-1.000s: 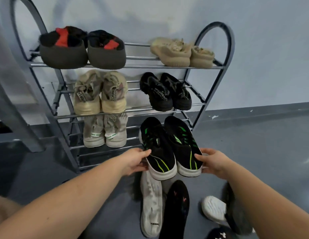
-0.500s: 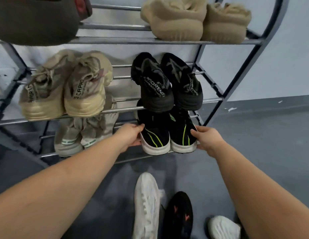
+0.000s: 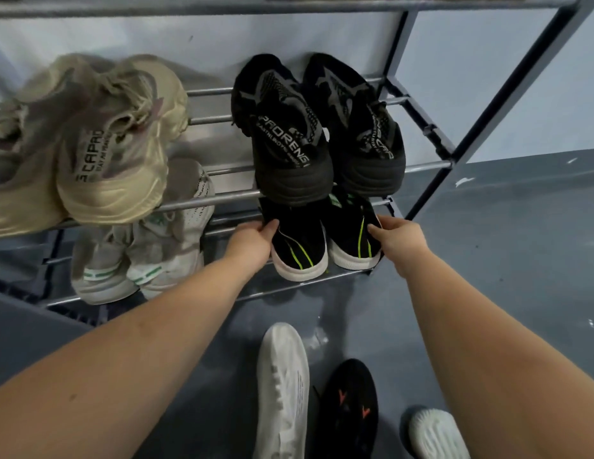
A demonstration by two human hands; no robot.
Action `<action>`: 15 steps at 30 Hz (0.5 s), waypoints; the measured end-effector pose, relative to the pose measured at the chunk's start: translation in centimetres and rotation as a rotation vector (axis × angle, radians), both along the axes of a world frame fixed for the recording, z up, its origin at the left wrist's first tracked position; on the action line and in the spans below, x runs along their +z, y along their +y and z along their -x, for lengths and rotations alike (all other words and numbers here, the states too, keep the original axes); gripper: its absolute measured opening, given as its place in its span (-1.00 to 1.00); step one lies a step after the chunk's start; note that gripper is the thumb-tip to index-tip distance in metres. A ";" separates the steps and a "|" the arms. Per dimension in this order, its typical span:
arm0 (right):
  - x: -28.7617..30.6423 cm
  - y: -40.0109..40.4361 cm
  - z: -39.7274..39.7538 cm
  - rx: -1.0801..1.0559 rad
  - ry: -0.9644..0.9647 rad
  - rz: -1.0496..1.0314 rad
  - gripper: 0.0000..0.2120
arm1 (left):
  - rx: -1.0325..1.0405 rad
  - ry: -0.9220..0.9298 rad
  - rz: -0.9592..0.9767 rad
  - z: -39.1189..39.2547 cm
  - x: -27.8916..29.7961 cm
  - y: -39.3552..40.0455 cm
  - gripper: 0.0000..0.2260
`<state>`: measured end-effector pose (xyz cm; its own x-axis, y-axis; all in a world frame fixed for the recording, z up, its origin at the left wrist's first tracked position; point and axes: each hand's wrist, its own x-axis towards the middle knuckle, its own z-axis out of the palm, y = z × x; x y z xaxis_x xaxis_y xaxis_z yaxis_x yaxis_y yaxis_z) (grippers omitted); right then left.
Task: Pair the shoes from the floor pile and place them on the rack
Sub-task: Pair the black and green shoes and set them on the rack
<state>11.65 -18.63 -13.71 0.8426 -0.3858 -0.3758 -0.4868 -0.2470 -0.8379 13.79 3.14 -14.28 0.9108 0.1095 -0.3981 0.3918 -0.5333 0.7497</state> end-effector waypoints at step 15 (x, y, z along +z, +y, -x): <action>3.0 4.9 7.2 0.462 0.038 0.767 -0.31 | -0.527 -0.480 -0.610 7.7 2.8 2.6 -0.40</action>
<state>4.43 -13.73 -10.76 0.9683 -0.1680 -0.1846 -0.2242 -0.9107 -0.3469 6.12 5.71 -11.46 0.9543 -0.2980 0.0231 -0.2909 -0.9082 0.3008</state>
